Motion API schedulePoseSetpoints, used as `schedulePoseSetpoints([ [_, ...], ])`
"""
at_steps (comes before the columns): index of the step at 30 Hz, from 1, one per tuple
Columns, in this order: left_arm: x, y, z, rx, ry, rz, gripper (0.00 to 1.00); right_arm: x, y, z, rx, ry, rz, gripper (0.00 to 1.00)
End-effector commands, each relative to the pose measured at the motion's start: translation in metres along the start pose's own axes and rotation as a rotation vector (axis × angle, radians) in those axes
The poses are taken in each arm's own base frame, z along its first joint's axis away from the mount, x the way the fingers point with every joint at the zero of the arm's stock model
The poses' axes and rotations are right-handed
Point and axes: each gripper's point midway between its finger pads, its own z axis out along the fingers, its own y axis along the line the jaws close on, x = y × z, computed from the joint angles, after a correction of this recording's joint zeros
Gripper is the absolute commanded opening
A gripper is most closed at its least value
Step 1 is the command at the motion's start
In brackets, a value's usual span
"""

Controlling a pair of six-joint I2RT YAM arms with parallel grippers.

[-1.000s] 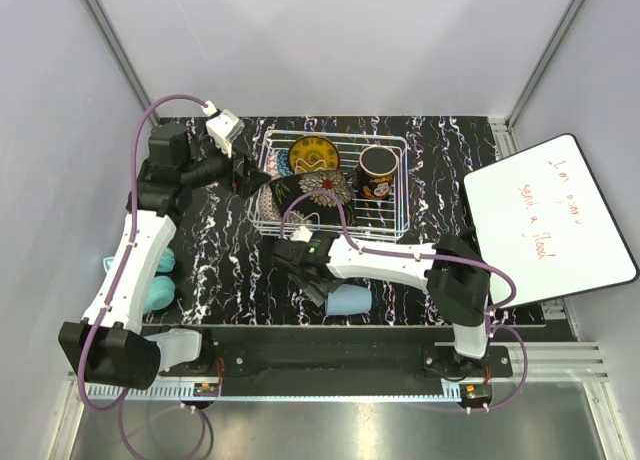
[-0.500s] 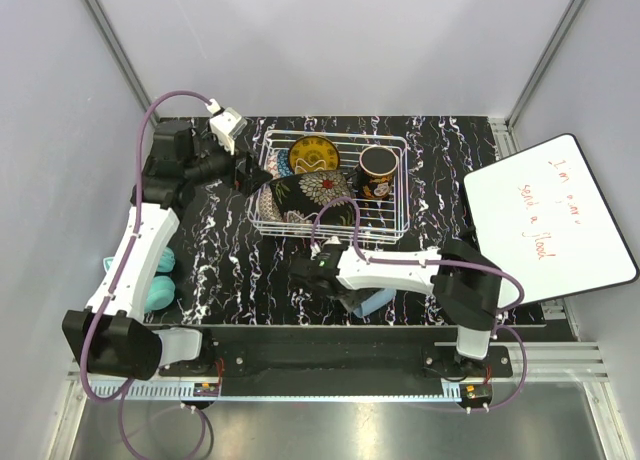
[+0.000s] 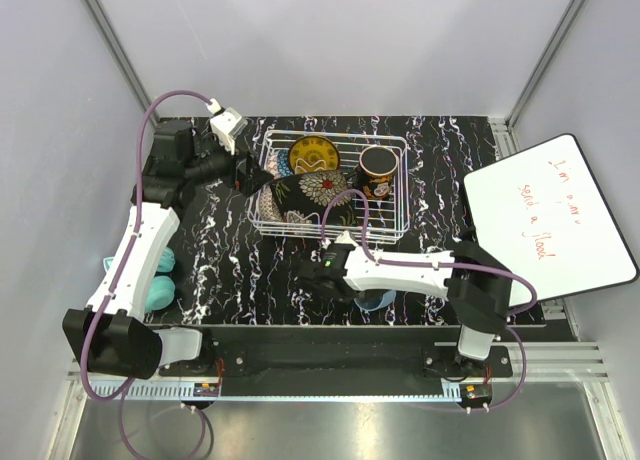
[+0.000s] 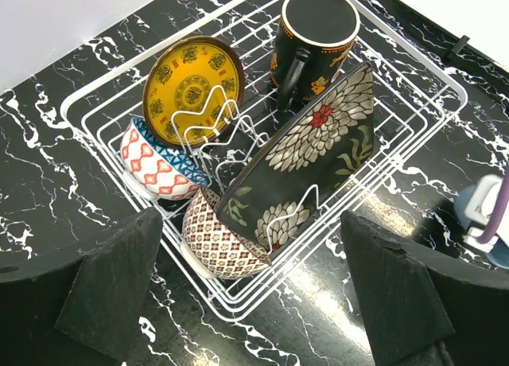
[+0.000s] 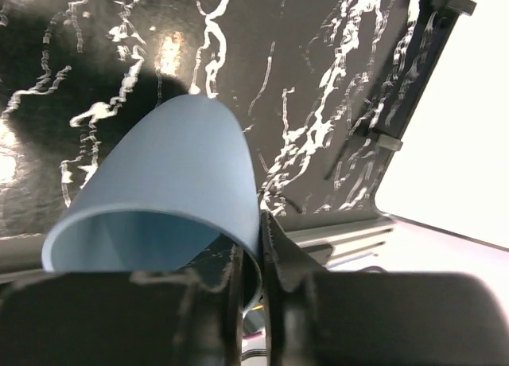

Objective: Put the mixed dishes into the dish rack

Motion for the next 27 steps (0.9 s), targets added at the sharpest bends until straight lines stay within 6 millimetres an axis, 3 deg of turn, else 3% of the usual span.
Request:
schedulePoseSetpoints([
  [1, -0.038, -0.005, -0.007, 0.016, -0.089, 0.053, 0.99, -0.018, -0.013, -0.021, -0.013, -0.084, 0.13, 0.04],
  [2, -0.04, -0.005, -0.007, 0.015, -0.091, 0.06, 0.99, -0.022, -0.022, -0.026, 0.005, -0.105, 0.139, 0.0],
  [6, -0.052, -0.006, -0.012, 0.013, -0.099, 0.083, 0.99, -0.044, -0.037, -0.045, -0.058, -0.16, 0.218, 0.0],
  [10, -0.063, -0.014, -0.02, 0.038, -0.107, 0.121, 0.99, -0.07, -0.068, -0.07, -0.215, -0.253, 0.359, 0.0],
  [11, -0.072, -0.022, -0.025, 0.071, -0.126, 0.134, 0.99, -0.085, -0.078, -0.097, -0.367, -0.347, 0.468, 0.0],
  [12, -0.072, -0.028, -0.027, 0.097, -0.118, 0.113, 0.99, -0.097, -0.1, -0.101, -0.424, -0.385, 0.566, 0.0],
  [13, -0.076, -0.039, -0.029, 0.153, -0.128, 0.103, 0.99, -0.097, -0.119, -0.131, -0.584, -0.485, 0.624, 0.0],
  [14, -0.085, -0.045, -0.03, 0.185, -0.135, 0.07, 0.99, -0.12, -0.138, -0.154, -0.68, -0.623, 0.725, 0.0],
  [15, -0.088, -0.05, -0.031, 0.219, -0.136, 0.041, 0.99, -0.123, -0.157, -0.151, -0.7, -0.668, 0.781, 0.0],
  [16, -0.088, -0.057, -0.026, 0.29, -0.129, -0.003, 0.99, -0.129, -0.171, -0.18, -0.826, -0.778, 0.811, 0.0],
  [18, -0.101, -0.071, -0.028, 0.387, -0.124, -0.109, 0.99, -0.135, -0.183, -0.189, -0.876, -0.842, 0.815, 0.0],
  [19, -0.1, -0.078, -0.021, 0.481, -0.098, -0.169, 0.99, -0.142, -0.181, -0.205, -0.953, -0.891, 0.792, 0.0],
  [22, -0.113, -0.104, -0.018, 0.687, -0.035, -0.366, 0.99, -0.16, -0.183, -0.221, -1.091, -0.948, 0.794, 0.0],
  [24, -0.126, -0.112, -0.015, 0.782, -0.067, -0.342, 0.99, -0.168, -0.186, -0.224, -1.162, -0.96, 0.81, 0.0],
  [25, -0.122, -0.12, -0.015, 0.832, 0.019, -0.535, 0.99, -0.173, -0.194, -0.225, -1.202, -0.986, 0.803, 0.0],
  [26, -0.15, -0.126, -0.025, 0.874, -0.155, -0.301, 0.99, -0.175, -0.199, -0.223, -1.221, -0.99, 0.805, 0.0],
  [27, -0.159, -0.132, -0.033, 0.903, -0.199, -0.287, 0.99, -0.177, -0.202, -0.223, -1.256, -0.982, 0.822, 0.0],
])
